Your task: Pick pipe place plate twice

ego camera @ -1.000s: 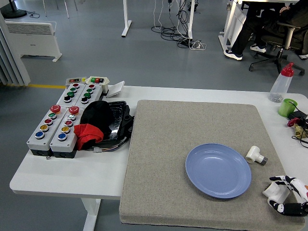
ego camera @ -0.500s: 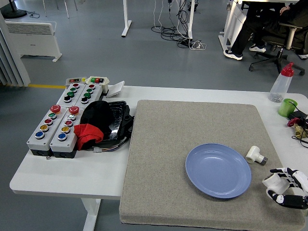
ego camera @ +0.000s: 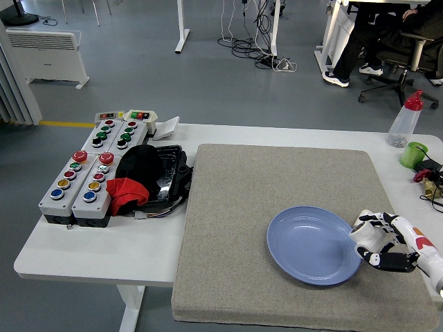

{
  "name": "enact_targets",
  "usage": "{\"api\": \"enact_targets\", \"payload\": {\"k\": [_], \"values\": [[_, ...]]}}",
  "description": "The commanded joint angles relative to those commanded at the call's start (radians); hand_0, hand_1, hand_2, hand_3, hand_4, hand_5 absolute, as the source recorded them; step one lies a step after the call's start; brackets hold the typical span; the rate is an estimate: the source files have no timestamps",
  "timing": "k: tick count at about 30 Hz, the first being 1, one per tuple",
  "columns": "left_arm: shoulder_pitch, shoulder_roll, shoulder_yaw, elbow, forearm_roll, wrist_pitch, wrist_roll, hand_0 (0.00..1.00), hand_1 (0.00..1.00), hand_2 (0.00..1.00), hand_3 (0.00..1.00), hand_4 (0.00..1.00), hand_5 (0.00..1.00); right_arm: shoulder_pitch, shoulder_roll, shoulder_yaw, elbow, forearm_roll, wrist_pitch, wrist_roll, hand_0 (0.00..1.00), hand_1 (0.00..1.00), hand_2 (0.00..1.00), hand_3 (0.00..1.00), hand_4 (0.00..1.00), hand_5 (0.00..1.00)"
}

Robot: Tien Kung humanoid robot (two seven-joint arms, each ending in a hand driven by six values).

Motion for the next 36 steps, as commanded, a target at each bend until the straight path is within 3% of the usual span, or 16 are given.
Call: {"api": "enact_targets", "payload": {"k": [11, 12, 16, 17, 18, 23, 24, 29, 30, 35, 36], "values": [[-0.001, 0.000, 0.011, 0.001, -0.018, 0.001, -0.001, 0.608, 0.573, 0.596, 0.615, 0.577, 0.998, 0.215, 0.033, -0.261, -0.097, 0.050, 0.015, 0.010, 0.439, 0.556, 0.642, 0.711, 0.670, 0.262], [-0.002, 0.000, 0.012, 0.001, -0.019, 0.001, -0.001, 0.608, 0.573, 0.595, 0.611, 0.578, 0.998, 0.231, 0.036, -0.275, -0.105, 0.054, 0.019, 0.008, 0.559, 0.636, 0.655, 0.711, 0.661, 0.263], [-0.006, 0.000, 0.016, 0.001, -0.026, 0.002, -0.003, 0.608, 0.573, 0.595, 0.611, 0.578, 0.998, 0.296, 0.043, -0.336, -0.144, 0.043, 0.025, 0.006, 0.559, 0.636, 0.655, 0.711, 0.661, 0.263], [-0.007, 0.000, 0.017, 0.001, -0.027, 0.002, -0.003, 0.608, 0.573, 0.595, 0.611, 0.578, 0.998, 0.304, 0.043, -0.344, -0.150, 0.038, 0.022, 0.009, 0.559, 0.636, 0.655, 0.711, 0.661, 0.263], [-0.007, 0.000, 0.017, 0.001, -0.028, 0.002, -0.003, 0.608, 0.573, 0.594, 0.608, 0.578, 0.998, 0.313, 0.045, -0.355, -0.159, 0.029, 0.014, 0.013, 0.696, 0.716, 0.701, 0.713, 0.653, 0.262], [-0.007, 0.000, 0.016, 0.001, -0.028, 0.004, -0.003, 0.608, 0.573, 0.594, 0.608, 0.578, 0.998, 0.341, 0.057, -0.407, -0.203, -0.034, -0.018, 0.026, 0.696, 0.716, 0.701, 0.713, 0.653, 0.262], [-0.007, 0.000, 0.017, 0.001, -0.029, 0.004, -0.003, 0.608, 0.572, 0.593, 0.606, 0.579, 0.998, 0.344, 0.060, -0.417, -0.212, -0.051, -0.020, 0.024, 0.888, 0.820, 0.847, 0.757, 0.657, 0.264], [-0.007, 0.000, 0.017, 0.001, -0.031, 0.005, -0.004, 0.608, 0.572, 0.593, 0.606, 0.579, 0.998, 0.352, 0.058, -0.441, -0.218, -0.066, -0.017, 0.020, 0.888, 0.820, 0.847, 0.757, 0.657, 0.264], [-0.007, 0.000, 0.017, 0.001, -0.030, 0.005, -0.003, 0.608, 0.572, 0.593, 0.605, 0.579, 0.998, 0.355, 0.057, -0.447, -0.218, -0.069, -0.013, 0.018, 0.934, 0.855, 0.906, 0.801, 0.661, 0.252], [-0.008, 0.000, 0.017, 0.001, -0.030, 0.005, -0.002, 0.608, 0.572, 0.593, 0.605, 0.579, 0.998, 0.362, 0.056, -0.456, -0.213, -0.081, 0.026, -0.007, 0.934, 0.855, 0.906, 0.801, 0.661, 0.252], [-0.008, 0.000, 0.017, 0.001, -0.029, 0.005, -0.002, 0.607, 0.572, 0.592, 0.603, 0.581, 0.998, 0.362, 0.055, -0.456, -0.211, -0.080, 0.030, -0.009, 0.977, 0.906, 0.964, 0.861, 0.670, 0.253]]}}
